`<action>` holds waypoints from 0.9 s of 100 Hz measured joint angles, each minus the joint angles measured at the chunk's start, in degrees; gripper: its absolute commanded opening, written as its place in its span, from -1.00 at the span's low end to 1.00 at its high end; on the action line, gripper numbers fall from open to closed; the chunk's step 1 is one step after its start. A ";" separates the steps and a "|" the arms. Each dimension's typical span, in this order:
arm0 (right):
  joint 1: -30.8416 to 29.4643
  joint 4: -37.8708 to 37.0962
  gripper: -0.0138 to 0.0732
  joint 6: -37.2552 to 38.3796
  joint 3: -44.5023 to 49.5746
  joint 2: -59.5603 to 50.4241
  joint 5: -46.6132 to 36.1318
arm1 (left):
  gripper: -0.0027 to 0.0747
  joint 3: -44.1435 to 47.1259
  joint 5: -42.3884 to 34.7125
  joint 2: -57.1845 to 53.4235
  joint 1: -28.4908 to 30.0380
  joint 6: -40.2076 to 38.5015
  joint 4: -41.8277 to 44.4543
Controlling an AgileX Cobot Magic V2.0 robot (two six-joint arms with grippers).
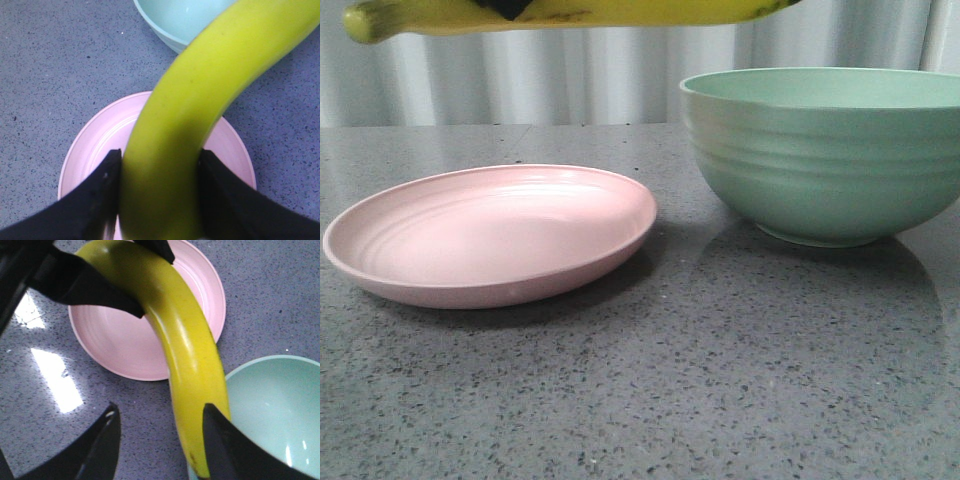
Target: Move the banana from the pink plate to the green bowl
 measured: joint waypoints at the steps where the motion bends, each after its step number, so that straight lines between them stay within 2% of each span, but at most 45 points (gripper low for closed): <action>1: 0.00 -0.42 0.05 0.00 -0.11 0.10 0.00 | -0.98 0.00 0.00 0.00 0.00 0.00 0.00; 36: 0.00 -6.39 0.05 -0.09 -0.37 4.16 0.38 | -0.98 -1.21 0.55 0.00 -0.02 0.00 -0.48; 76: 0.00 -7.24 0.03 -0.40 -0.36 7.32 -1.17 | -0.98 -1.56 1.55 -0.09 0.09 -0.61 0.04; 83: 0.00 -7.24 -0.04 -0.43 -0.36 7.65 -1.17 | -0.98 -1.56 1.70 -0.09 0.16 -0.61 0.54; 90: 0.00 -7.24 -0.20 -0.66 -0.36 7.87 -1.06 | -0.98 -1.56 1.83 -0.09 0.21 -0.61 0.54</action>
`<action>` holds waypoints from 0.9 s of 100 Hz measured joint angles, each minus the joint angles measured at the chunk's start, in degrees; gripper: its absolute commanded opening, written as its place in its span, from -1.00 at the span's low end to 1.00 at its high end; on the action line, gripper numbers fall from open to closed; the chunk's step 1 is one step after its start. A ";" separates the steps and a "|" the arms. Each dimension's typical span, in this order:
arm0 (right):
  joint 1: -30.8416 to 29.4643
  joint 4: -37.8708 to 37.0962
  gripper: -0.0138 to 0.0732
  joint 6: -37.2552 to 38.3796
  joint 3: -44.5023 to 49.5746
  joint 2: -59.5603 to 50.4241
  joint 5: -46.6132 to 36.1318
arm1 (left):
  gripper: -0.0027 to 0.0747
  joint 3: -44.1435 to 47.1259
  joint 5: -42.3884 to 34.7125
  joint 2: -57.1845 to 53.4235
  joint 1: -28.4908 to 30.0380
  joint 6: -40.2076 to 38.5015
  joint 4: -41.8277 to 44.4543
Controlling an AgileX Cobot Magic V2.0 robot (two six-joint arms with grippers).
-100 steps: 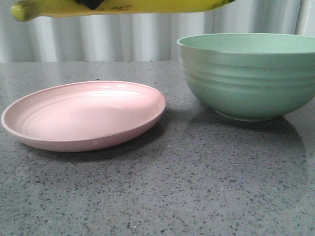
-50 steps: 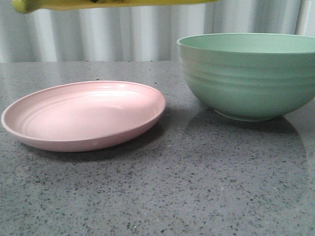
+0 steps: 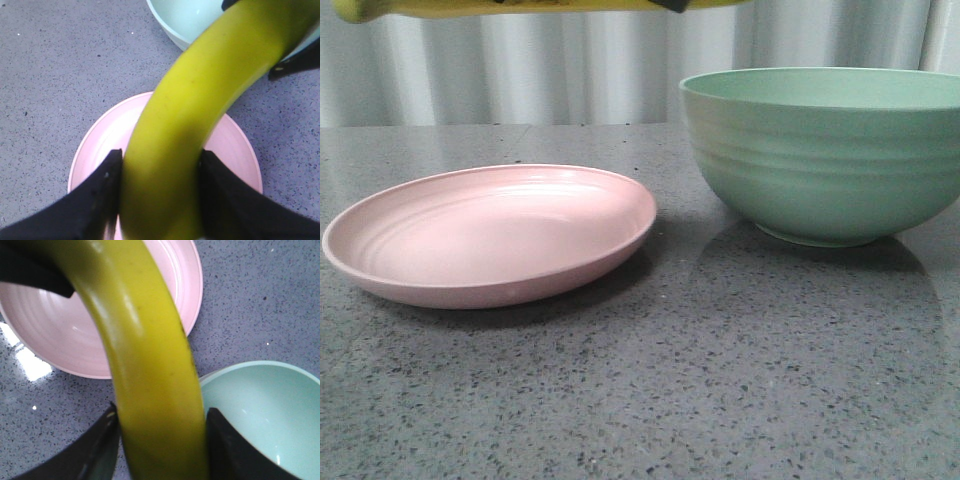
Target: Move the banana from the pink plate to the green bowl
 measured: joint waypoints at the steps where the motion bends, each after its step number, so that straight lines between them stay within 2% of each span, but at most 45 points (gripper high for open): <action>1: 0.00 0.00 -0.24 -0.03 0.00 0.00 0.00 | -0.98 0.00 0.00 0.00 0.00 0.00 0.00; 13: 0.00 0.00 -0.62 -0.77 0.00 0.00 0.50 | -0.98 0.00 0.00 0.00 0.00 0.22 0.00; 25: 0.00 0.00 -0.87 -1.42 0.00 0.00 0.75 | -0.98 0.00 0.04 0.00 0.00 0.60 0.00; 43: 0.00 0.22 -0.87 -1.69 0.00 0.00 0.99 | -0.95 0.00 0.34 0.00 0.00 0.36 0.00; 72: 0.13 3.51 -0.87 -1.69 0.00 0.40 1.40 | -0.57 -0.23 4.10 -0.49 0.95 -1.05 0.00; 90: 0.13 4.33 -0.87 -1.35 0.00 1.27 0.57 | -0.56 -0.23 5.42 -0.56 1.89 -1.05 -0.34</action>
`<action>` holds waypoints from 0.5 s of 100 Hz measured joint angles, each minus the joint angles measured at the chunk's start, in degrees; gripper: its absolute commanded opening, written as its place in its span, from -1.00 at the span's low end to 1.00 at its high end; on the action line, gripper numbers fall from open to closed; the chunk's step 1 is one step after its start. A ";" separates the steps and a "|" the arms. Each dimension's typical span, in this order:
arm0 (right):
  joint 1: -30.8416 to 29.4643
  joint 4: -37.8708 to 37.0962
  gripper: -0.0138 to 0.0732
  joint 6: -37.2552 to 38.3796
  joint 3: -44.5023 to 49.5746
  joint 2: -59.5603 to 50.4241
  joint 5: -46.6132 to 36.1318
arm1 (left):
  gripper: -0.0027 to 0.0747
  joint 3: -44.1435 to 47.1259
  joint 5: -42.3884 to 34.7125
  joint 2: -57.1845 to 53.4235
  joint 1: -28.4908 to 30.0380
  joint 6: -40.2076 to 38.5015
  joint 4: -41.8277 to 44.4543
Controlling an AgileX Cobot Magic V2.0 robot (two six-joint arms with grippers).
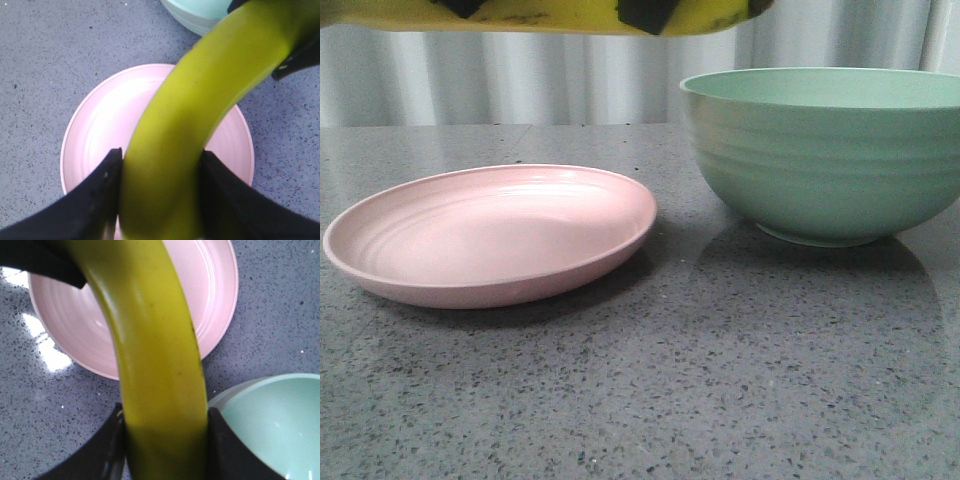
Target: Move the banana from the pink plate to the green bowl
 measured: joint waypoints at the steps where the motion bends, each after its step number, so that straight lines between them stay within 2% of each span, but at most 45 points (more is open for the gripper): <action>1: 0.00 0.11 -0.87 0.00 0.00 0.01 0.07 | -0.56 0.00 0.14 0.00 0.11 0.00 0.34; 28: -0.91 1.31 -0.87 0.41 0.00 0.82 -0.63 | -0.51 0.00 0.52 0.00 0.28 -0.65 0.75; 50: -2.04 1.76 -0.87 1.93 -0.20 0.82 -0.52 | -0.01 0.00 -2.18 0.32 0.28 -1.32 1.61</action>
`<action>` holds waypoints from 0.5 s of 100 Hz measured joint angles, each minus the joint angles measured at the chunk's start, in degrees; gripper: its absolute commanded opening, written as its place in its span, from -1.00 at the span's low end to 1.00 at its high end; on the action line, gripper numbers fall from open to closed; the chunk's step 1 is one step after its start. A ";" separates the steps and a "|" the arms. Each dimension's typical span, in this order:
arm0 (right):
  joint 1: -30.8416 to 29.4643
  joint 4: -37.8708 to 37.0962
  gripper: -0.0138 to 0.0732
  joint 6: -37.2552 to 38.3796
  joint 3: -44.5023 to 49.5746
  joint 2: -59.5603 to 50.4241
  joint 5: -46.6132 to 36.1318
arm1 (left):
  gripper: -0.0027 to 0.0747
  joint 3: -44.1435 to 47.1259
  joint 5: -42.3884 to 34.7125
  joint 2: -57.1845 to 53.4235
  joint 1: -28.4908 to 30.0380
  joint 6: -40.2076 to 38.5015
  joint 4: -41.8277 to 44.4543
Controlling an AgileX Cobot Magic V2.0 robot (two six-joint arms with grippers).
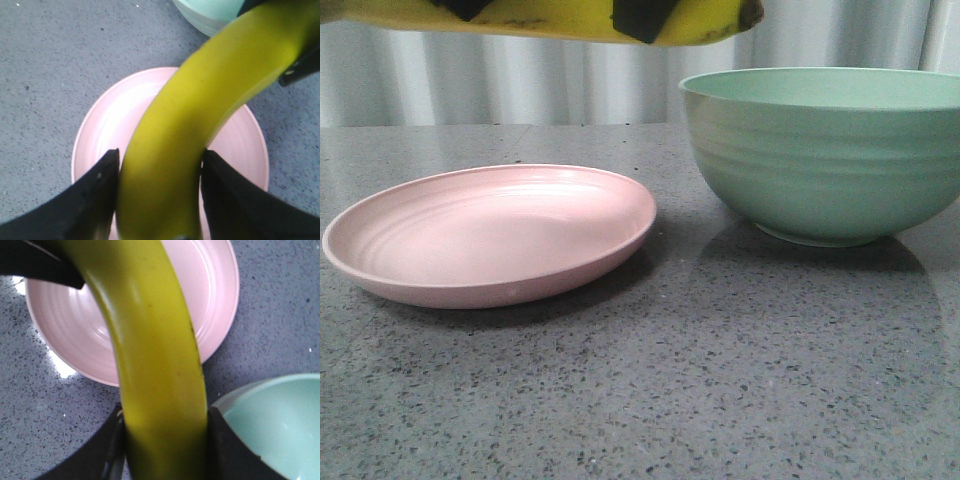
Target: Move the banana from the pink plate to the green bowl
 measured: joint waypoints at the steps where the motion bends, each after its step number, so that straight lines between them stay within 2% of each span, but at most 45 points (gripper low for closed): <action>1: 0.00 0.00 -0.87 0.15 0.00 0.00 0.00 | 0.00 0.00 -0.17 0.00 0.00 -0.29 0.15; 14: -0.50 0.00 -0.87 3.22 -0.05 -0.19 0.84 | 0.11 0.00 -1.49 0.00 0.23 -4.58 2.34; 50: -1.07 -1.41 -0.87 4.72 -0.05 -0.72 0.82 | 0.11 0.00 0.22 -0.78 0.22 -9.31 6.27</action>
